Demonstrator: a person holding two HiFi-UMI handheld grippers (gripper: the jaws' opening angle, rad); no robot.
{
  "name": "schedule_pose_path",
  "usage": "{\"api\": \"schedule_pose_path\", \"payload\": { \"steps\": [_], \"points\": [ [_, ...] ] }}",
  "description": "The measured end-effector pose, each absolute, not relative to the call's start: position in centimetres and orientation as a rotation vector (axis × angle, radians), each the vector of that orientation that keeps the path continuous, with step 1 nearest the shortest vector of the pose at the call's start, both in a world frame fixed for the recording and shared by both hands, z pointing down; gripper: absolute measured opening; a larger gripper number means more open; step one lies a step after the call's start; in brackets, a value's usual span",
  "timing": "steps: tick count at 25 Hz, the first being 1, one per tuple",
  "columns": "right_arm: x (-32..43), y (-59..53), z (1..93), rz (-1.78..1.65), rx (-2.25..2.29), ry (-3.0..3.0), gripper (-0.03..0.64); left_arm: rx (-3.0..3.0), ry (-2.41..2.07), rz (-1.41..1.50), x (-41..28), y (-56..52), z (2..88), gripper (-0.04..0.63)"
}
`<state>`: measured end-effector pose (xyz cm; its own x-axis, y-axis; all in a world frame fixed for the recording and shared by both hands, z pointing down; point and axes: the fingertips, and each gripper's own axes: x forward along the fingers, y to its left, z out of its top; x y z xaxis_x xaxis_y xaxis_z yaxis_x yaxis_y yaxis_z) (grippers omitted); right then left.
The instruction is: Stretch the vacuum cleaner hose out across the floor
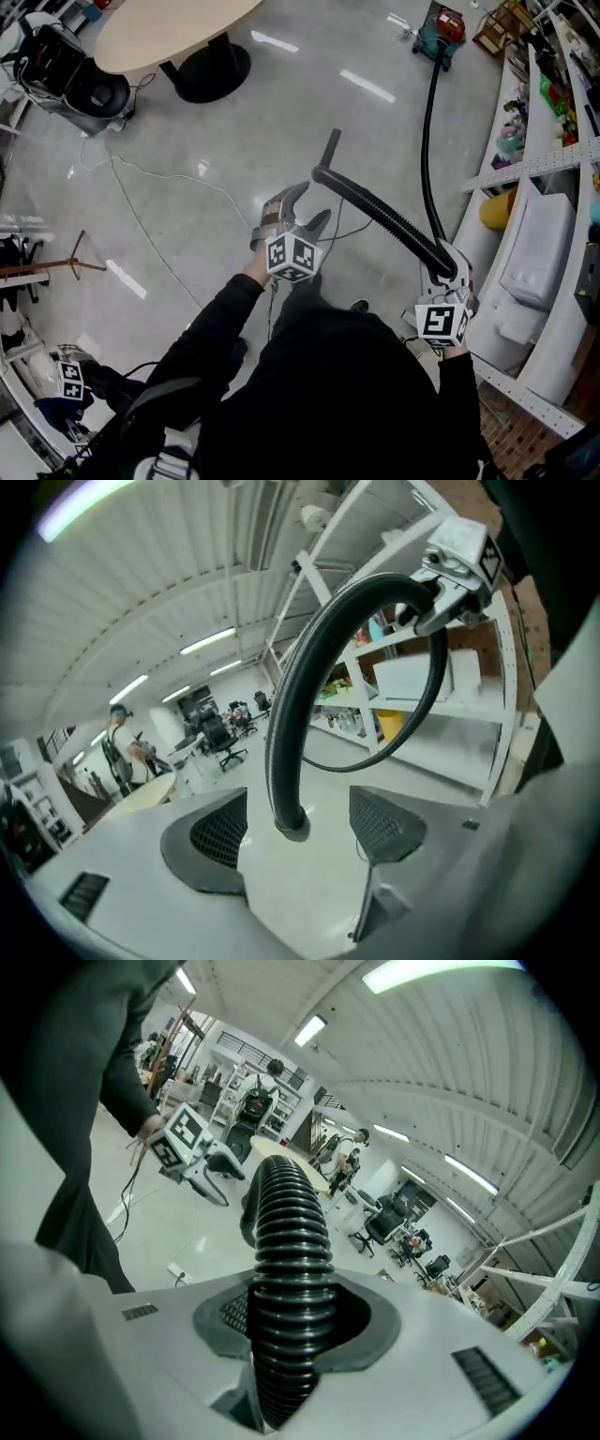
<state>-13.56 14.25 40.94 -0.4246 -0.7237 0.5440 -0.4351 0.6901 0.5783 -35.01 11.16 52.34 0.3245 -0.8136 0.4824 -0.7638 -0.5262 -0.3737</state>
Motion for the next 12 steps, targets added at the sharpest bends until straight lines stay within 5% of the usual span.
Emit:
{"api": "schedule_pose_path", "payload": {
  "steps": [9,12],
  "points": [
    [-4.6,21.9,37.7,-0.486,0.886,-2.287,0.137,-2.34,1.734,-0.964,-31.0,9.0,52.5,0.366],
    [1.5,24.8,40.4,-0.395,0.887,-2.302,0.137,-2.231,1.668,-0.935,-26.6,11.5,48.0,0.225]
  ]
}}
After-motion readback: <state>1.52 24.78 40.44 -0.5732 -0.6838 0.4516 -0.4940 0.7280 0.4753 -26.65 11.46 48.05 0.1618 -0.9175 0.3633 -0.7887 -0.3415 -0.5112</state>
